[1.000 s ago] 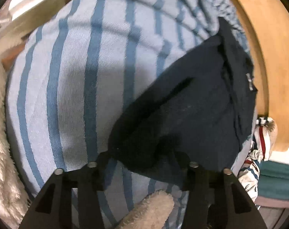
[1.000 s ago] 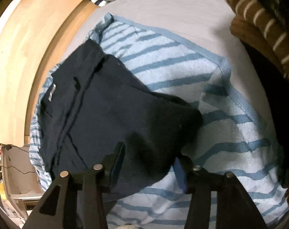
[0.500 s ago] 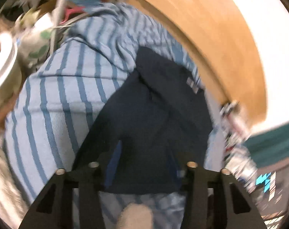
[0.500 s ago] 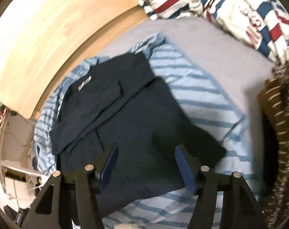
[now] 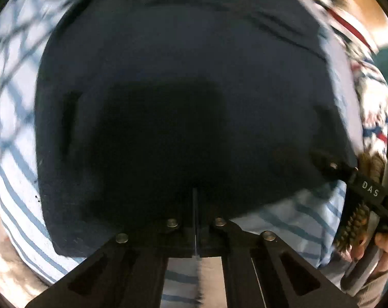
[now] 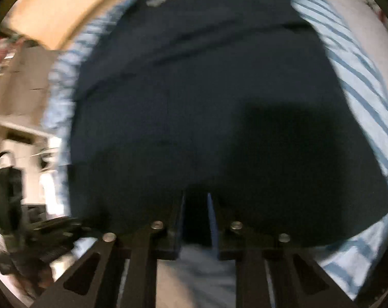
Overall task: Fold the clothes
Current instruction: 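Press the folded navy garment flat with both tools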
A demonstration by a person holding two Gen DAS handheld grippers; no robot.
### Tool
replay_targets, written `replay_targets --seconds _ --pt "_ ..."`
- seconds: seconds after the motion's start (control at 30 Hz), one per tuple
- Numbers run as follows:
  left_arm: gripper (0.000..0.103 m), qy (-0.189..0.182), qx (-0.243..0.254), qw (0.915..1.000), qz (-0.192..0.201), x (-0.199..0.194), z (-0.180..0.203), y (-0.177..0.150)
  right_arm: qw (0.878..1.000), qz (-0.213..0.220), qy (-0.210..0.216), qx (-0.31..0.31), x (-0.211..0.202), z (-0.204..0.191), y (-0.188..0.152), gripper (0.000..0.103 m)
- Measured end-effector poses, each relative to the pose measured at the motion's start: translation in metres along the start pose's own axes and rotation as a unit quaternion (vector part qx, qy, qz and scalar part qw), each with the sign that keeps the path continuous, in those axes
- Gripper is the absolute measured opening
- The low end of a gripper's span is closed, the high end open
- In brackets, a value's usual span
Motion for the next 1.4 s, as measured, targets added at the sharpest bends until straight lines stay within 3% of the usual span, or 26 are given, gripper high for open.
replay_targets --seconds 0.07,0.13,0.17,0.23,0.33,0.4,0.5,0.53,0.6,0.73,0.87,0.93,0.97,1.03,1.13,1.27,1.4 --pt "0.003 -0.017 -0.013 0.9997 -0.015 0.0 -0.012 -0.001 1.0 -0.013 -0.018 0.019 0.005 0.022 0.002 0.001" --pt "0.002 -0.019 -0.014 0.9996 -0.018 -0.009 -0.009 -0.002 0.999 -0.013 -0.004 0.039 0.001 0.03 0.003 0.001" --pt "0.002 -0.029 -0.005 0.9995 -0.01 -0.016 -0.001 -0.002 1.0 -0.002 0.0 0.026 -0.005 0.022 0.003 0.008" --pt "0.002 -0.052 0.029 0.9982 0.005 -0.026 0.023 -0.003 1.0 0.018 0.011 -0.004 -0.018 0.003 0.003 0.008" --pt "0.002 -0.067 0.075 0.9949 0.009 -0.025 0.057 -0.006 0.997 0.003 0.036 -0.068 -0.014 -0.033 -0.002 0.008" --pt "0.002 -0.046 0.087 0.9951 -0.007 -0.01 0.062 -0.012 0.995 -0.016 0.031 -0.099 -0.002 -0.049 -0.006 0.008" --pt "0.002 0.026 0.087 0.9954 -0.03 0.021 0.044 -0.025 0.993 -0.038 -0.016 -0.109 0.024 -0.04 -0.012 0.001" --pt "0.003 0.009 0.08 0.9964 -0.029 0.023 0.039 -0.027 0.993 -0.043 -0.021 -0.105 0.031 -0.034 -0.014 0.0" --pt "0.003 -0.012 0.071 0.997 -0.028 0.019 0.032 -0.031 0.996 -0.047 0.008 -0.076 0.034 -0.023 -0.013 0.0" --pt "0.002 -0.018 0.068 0.9975 -0.003 -0.004 0.029 -0.039 0.996 -0.027 0.039 -0.076 0.003 -0.03 -0.011 0.007" --pt "0.002 -0.031 0.038 0.9988 -0.001 0.001 0.005 -0.042 0.998 -0.016 -0.009 -0.056 -0.007 -0.012 -0.012 0.009" --pt "0.002 -0.049 0.017 0.9986 -0.008 0.012 -0.001 -0.038 0.999 -0.022 -0.043 -0.02 0.005 0.014 -0.012 0.0" --pt "0.002 -0.052 0.01 0.9985 -0.012 0.01 -0.001 -0.038 0.999 -0.023 -0.036 -0.007 0.009 0.021 -0.013 0.0" --pt "0.002 -0.043 0.01 0.999 -0.007 -0.004 0.002 -0.04 1.0 -0.018 -0.023 0.009 0.006 0.027 -0.014 0.0" --pt "0.002 -0.001 0.001 0.9994 0.034 -0.033 -0.005 -0.049 1.0 0.015 -0.008 0.017 -0.026 0.029 -0.01 0.001" --pt "0.002 0.045 -0.056 0.9965 0.043 -0.032 -0.04 -0.059 0.994 0.047 -0.055 0.088 -0.043 0.072 -0.003 0.006" --pt "0.002 0.063 -0.064 0.9953 0.036 -0.002 -0.05 -0.066 0.988 0.043 -0.096 0.116 -0.016 0.096 -0.012 0.0"
Point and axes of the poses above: each gripper's, at about its wrist camera, not at the fingertips, and x roughly the way its jaws point, z to its right, y to its top, the point moved 2 cm from there along x, roughly the way its jaws point, and after that the axes turned 5 degrees about -z, right-handed, at the moved point
